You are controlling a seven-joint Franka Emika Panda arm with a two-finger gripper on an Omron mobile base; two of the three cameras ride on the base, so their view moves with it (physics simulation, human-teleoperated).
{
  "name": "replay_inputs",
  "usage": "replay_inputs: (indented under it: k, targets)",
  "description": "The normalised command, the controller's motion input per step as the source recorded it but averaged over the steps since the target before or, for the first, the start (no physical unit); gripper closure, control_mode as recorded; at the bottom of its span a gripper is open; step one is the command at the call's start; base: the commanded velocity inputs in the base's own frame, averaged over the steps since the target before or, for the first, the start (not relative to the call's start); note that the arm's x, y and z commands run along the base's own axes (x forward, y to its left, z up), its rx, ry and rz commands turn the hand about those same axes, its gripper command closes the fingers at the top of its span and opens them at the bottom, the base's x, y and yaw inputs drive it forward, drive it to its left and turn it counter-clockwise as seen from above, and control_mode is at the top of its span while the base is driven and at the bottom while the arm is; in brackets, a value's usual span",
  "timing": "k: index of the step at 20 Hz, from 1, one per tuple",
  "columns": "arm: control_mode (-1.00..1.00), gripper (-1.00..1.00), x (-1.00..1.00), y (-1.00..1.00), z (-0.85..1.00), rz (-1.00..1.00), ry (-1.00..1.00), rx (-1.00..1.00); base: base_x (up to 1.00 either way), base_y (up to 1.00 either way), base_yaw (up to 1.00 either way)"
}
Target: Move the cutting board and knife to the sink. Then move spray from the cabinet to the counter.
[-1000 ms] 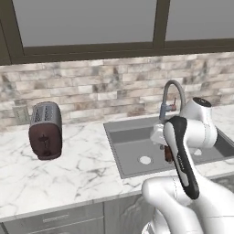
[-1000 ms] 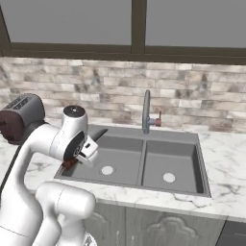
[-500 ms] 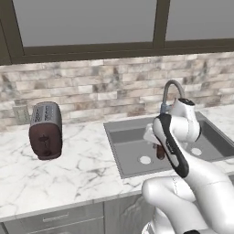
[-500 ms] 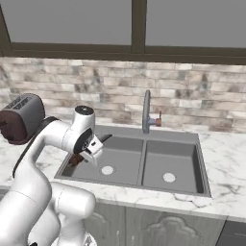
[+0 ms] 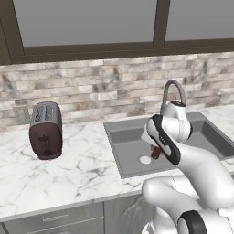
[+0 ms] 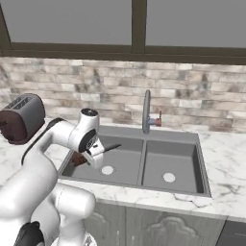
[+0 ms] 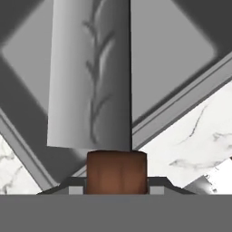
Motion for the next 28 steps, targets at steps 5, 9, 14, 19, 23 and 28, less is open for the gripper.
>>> replay_inputs:
  k: [5, 9, 14, 19, 23, 28]
  targets:
    - [-1.0, 1.0, 0.14, 0.0, -0.26, -0.02, 0.05, 0.0, 0.0, 0.0, 0.0]
    - [-1.0, 1.0, 0.27, 0.0, -0.28, 0.0, 0.0, 0.0, 0.0, 0.0, 0.0]
    - [-1.0, 1.0, 0.3, 0.0, -0.34, 0.0, 0.02, -0.01, 0.0, 0.0, 0.0]
    - [-1.0, 1.0, 0.44, 0.0, -0.41, 0.0, 0.01, -0.01, 0.0, 0.0, 0.0]
    - [-1.0, 1.0, 0.49, 0.0, -0.32, 0.0, 0.0, 0.0, 0.0, 0.0, 0.0]
    - [-1.0, 1.0, 0.5, 0.0, -0.13, 0.0, 0.06, 0.0, 0.0, 0.0, 0.0]
